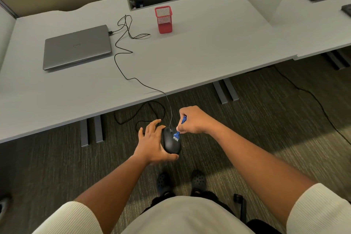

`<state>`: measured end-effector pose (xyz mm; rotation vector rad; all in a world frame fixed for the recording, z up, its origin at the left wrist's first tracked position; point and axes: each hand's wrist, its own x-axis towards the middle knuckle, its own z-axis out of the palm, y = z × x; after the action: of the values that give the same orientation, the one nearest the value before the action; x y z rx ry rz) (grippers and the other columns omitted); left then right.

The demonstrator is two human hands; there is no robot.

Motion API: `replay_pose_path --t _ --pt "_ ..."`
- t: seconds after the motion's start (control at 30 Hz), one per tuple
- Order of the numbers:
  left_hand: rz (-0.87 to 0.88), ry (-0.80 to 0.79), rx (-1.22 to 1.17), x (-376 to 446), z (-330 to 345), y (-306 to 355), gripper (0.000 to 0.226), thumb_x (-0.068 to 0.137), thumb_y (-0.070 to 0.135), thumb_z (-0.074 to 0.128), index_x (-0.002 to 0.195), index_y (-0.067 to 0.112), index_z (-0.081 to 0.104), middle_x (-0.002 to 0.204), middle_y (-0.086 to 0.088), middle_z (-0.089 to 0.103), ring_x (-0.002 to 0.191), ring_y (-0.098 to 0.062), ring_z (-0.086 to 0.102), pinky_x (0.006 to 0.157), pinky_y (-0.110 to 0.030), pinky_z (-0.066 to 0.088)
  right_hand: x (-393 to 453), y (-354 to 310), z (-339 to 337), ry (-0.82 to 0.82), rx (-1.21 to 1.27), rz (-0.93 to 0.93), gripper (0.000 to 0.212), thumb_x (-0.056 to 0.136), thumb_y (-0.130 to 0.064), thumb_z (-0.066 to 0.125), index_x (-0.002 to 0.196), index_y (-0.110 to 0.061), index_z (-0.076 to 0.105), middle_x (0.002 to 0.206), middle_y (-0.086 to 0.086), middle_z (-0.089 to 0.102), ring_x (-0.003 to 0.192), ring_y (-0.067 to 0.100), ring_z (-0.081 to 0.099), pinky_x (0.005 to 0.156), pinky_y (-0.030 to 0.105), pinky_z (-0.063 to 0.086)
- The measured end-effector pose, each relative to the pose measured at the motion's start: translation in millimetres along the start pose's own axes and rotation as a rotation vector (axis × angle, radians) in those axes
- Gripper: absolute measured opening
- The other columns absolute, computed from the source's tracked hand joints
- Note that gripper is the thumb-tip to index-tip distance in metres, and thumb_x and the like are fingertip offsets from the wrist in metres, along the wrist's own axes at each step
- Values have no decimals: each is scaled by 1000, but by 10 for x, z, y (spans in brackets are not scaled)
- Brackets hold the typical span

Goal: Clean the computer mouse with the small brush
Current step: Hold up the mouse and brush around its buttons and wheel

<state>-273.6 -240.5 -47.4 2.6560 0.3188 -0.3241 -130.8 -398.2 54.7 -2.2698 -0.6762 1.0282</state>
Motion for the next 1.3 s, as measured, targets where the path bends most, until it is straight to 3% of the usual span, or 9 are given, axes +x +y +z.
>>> replay_pose_path --t 0.17,0.37,0.57,0.73,0.9,0.97,1.1,1.2,1.3 --pt "-31 -31 24 16 -3 51 126 50 92 60 151 21 35 159 4 14 151 -19 10 122 -63 -3 -40 -9 130 -129 43 -32 27 77 -16 82 77 -17 55 80 1 65 66 9 62 56 24 47" --pt "-32 -49 34 1 -55 49 125 48 91 61 149 22 36 158 4 14 151 -19 7 120 -65 -3 38 87 90 222 -33 30 14 85 -12 73 84 -11 59 86 7 65 69 15 59 57 29 46" --pt "-14 -54 56 8 -47 59 123 48 92 60 148 24 38 158 3 16 150 -19 7 120 -66 -3 10 68 63 -50 49 -8 29 75 -16 83 73 -18 54 79 2 65 67 13 61 59 26 47" --pt "-6 -40 89 0 -49 70 125 47 92 59 149 23 37 158 4 15 150 -18 6 120 -66 -3 84 165 98 233 -91 39 19 85 -16 75 80 -17 56 82 4 64 64 11 57 54 25 45" --pt "13 -38 85 1 -49 93 122 49 92 58 148 23 38 158 2 17 150 -18 6 120 -66 -4 19 134 56 -81 156 23 26 75 -15 85 78 -14 58 76 4 70 65 10 71 56 27 57" --pt "17 -35 75 1 -43 100 122 48 91 59 147 23 39 157 3 18 151 -19 7 120 -67 -4 26 140 82 -23 34 45 24 77 -14 82 80 -13 58 87 10 70 76 20 70 67 36 58" --pt "-19 -38 35 -37 -22 55 125 46 90 61 148 22 38 157 5 17 150 -17 7 120 -66 -2 39 199 70 170 -190 81 14 83 -11 74 85 -10 61 92 9 66 80 22 66 66 35 56" --pt "-35 -42 0 -46 -7 25 125 47 90 62 149 23 37 157 4 17 150 -19 11 121 -65 -2 2 248 -8 -23 95 61 25 77 -8 82 78 -10 56 83 8 69 68 13 70 54 23 52" --pt "-20 -38 -28 -43 2 8 124 48 89 64 148 23 37 157 4 16 150 -19 12 121 -65 -3 -29 277 6 -213 248 68 24 77 0 81 85 -4 59 90 15 76 80 20 78 64 26 62"
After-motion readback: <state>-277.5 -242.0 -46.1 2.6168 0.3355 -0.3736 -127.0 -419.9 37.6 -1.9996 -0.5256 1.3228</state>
